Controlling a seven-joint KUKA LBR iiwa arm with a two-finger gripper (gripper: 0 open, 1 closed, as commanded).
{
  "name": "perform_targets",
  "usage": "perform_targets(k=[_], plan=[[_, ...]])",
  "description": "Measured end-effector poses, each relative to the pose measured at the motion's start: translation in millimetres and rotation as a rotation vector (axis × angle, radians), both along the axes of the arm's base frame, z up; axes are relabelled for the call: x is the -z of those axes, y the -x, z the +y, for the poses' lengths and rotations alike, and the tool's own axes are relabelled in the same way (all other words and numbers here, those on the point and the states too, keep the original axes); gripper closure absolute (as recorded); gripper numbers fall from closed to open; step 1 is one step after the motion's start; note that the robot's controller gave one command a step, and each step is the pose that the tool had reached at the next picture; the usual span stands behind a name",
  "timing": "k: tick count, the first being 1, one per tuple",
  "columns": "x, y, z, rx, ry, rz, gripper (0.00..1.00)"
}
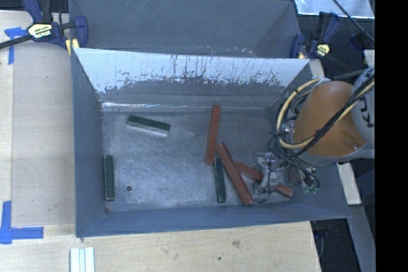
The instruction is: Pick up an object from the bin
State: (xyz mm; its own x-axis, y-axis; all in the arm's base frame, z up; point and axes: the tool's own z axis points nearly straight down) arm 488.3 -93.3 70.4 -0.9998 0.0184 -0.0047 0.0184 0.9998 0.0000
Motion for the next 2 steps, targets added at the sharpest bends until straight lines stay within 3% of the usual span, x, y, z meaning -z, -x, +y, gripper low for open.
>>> perform_targets(k=[1,2], plan=[[0.1,0.1,0.0,0.0,0.0,0.0,1.0],[-167.1,-22.0,-1.1,-0.049,0.002,-0.005,1.0]])
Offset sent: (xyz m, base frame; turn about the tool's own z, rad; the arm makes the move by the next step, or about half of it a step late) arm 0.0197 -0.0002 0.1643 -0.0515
